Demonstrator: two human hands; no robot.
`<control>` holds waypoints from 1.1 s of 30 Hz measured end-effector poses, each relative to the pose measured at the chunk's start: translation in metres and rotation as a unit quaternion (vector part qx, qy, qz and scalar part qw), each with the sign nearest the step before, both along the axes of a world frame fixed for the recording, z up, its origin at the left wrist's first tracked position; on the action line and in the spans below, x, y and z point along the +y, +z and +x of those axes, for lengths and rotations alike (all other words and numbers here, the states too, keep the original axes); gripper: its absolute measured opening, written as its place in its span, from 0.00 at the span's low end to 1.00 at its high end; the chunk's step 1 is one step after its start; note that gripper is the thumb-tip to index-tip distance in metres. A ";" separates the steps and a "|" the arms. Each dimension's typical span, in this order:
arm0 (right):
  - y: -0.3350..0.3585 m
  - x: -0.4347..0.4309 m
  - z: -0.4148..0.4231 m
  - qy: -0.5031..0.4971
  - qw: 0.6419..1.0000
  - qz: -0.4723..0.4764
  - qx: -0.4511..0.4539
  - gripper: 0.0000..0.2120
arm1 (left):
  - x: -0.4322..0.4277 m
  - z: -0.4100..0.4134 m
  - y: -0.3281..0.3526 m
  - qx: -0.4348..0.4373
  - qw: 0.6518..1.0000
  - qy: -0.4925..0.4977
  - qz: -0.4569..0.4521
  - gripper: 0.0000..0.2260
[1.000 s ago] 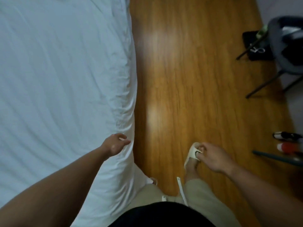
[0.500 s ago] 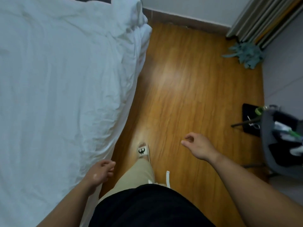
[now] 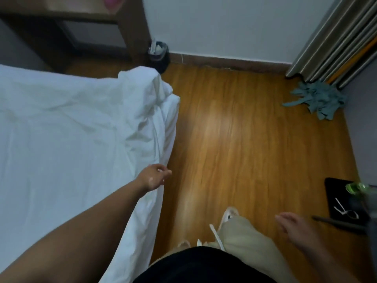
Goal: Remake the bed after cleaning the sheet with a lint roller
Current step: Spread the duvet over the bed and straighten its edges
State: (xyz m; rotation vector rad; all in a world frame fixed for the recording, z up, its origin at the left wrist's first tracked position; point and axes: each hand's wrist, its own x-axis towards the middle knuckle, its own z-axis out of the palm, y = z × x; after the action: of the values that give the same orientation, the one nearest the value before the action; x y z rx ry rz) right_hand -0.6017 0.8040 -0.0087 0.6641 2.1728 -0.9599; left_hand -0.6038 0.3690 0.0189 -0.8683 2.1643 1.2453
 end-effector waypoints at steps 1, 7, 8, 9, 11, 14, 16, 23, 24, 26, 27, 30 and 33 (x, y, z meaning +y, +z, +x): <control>0.001 -0.006 -0.035 0.007 1.000 -0.001 0.005 0.08 | -0.003 -0.041 0.003 0.015 1.000 0.004 -0.001 0.12; -0.031 -0.049 -0.276 0.188 0.982 0.001 0.007 0.12 | -0.002 -0.196 -0.006 0.012 0.994 0.104 0.014 0.06; -0.030 -0.061 -0.317 0.242 0.970 0.003 0.012 0.15 | -0.003 -0.206 -0.011 -0.016 0.990 0.135 0.030 0.07; -0.015 -0.082 -0.355 0.294 0.955 -0.001 0.029 0.15 | -0.006 -0.216 -0.016 -0.047 0.987 0.153 0.034 0.10; 0.025 -0.135 -0.427 0.373 0.927 -0.003 0.026 0.11 | -0.019 -0.238 -0.026 -0.102 0.986 0.133 -0.020 0.21; 0.046 -0.215 -0.523 0.449 0.892 -0.002 0.050 0.14 | -0.067 -0.291 -0.034 -0.099 0.967 0.154 -0.178 0.33; 0.046 -0.266 -0.574 0.490 0.868 0.002 0.077 0.16 | -0.110 -0.334 -0.035 -0.083 0.945 0.203 -0.244 0.40; 0.032 -0.436 -0.680 0.655 0.753 0.044 0.048 0.25 | -0.220 -0.455 -0.088 -0.138 0.933 0.205 -0.260 0.55; 0.029 -0.461 -0.688 0.685 0.726 0.044 0.049 0.27 | -0.227 -0.462 -0.095 -0.157 0.931 0.200 -0.261 0.55; 0.025 -0.516 -0.701 0.736 0.674 0.028 0.056 0.29 | -0.239 -0.474 -0.102 -0.200 0.922 0.186 -0.275 0.53; 0.022 -0.543 -0.705 0.759 0.648 0.019 0.056 0.29 | -0.243 -0.476 -0.105 -0.217 0.916 0.188 -0.279 0.49; 0.000 -0.621 -0.709 0.819 0.572 -0.007 0.047 0.30 | -0.245 -0.479 -0.110 -0.214 0.902 0.252 -0.277 0.31; -0.025 -0.693 -0.708 0.843 0.536 -0.045 0.007 0.35 | -0.244 -0.485 -0.094 -0.134 0.883 0.399 -0.207 0.22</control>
State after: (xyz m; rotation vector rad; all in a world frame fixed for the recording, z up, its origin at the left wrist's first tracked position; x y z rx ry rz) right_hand -1.3095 0.1114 -0.0332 -1.4108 1.5670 0.1052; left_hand -1.0883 0.1249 -0.0748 -2.1295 1.9046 0.8826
